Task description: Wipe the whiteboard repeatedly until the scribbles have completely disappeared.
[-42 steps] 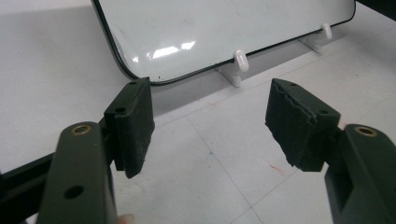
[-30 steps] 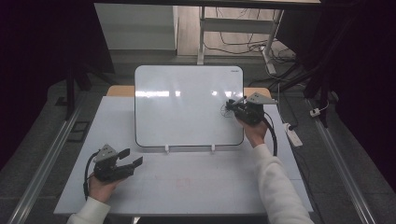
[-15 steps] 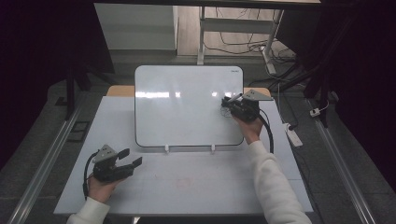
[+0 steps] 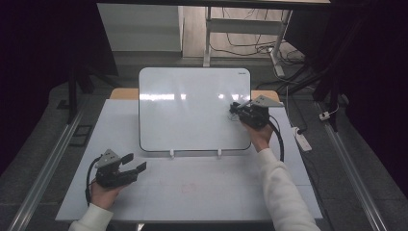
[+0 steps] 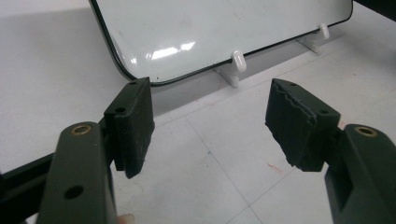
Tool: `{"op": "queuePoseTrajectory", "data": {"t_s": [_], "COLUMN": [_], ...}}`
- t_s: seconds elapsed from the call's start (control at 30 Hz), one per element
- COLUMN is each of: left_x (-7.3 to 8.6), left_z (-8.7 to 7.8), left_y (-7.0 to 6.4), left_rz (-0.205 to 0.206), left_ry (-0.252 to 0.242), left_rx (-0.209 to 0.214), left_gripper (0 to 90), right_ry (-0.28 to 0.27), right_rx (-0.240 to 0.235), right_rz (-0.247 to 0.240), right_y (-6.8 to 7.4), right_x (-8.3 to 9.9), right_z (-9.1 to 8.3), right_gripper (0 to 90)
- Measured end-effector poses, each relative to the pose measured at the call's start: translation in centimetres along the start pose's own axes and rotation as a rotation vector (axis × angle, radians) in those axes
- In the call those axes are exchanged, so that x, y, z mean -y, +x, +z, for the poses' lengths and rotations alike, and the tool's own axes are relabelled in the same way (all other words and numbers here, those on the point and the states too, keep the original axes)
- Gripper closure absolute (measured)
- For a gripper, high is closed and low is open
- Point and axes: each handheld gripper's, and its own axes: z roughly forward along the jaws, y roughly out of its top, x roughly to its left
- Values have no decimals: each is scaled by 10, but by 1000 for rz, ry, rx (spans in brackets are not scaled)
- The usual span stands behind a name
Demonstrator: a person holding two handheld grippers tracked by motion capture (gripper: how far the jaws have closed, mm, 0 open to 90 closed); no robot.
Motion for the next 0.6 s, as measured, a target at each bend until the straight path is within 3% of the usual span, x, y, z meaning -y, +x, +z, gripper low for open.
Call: {"op": "queuePoseTrajectory", "data": {"t_s": [0.07, 0.13, 0.2, 0.23, 0.3, 0.33, 0.37, 0.43, 0.5, 0.6], "left_x": [0, 0, 0, 0, 0, 0, 0, 0, 0, 0], "left_z": [0, 1, 2, 2, 1, 0, 0, 0, 2, 2], "left_y": [0, 1, 1, 1, 0, 0, 0, 1, 1, 0], "left_rz": [-2, -5, -6, -4, -1, -2, -3, -6, -7, -7], "left_ry": [-2, 2, 4, 3, 3, 0, -2, -2, 2, 2], "left_rx": [2, 1, 2, 2, 3, 2, 3, 2, 2, 5], "left_gripper": [331, 331, 331, 331, 330, 330, 331, 331, 331, 330], "right_ry": [-7, 35, 56, 67, 32, 32, 5, 1, 47, 50], "right_rx": [-12, -80, -105, -103, -29, -29, -8, -10, -85, -77], "right_rz": [22, -7, -34, -62, -34, -34, 17, 16, -29, -36], "right_y": [0, 8, 12, 14, 3, 3, -5, -3, 11, 10], "right_x": [2, 5, 7, 7, 2, 2, 3, 5, 12, 12], "right_z": [-1, 4, 5, 5, -2, -2, -6, -6, -1, -3], "right_gripper": [787, 787, 787, 787, 787, 787, 787, 787, 787, 787]}}
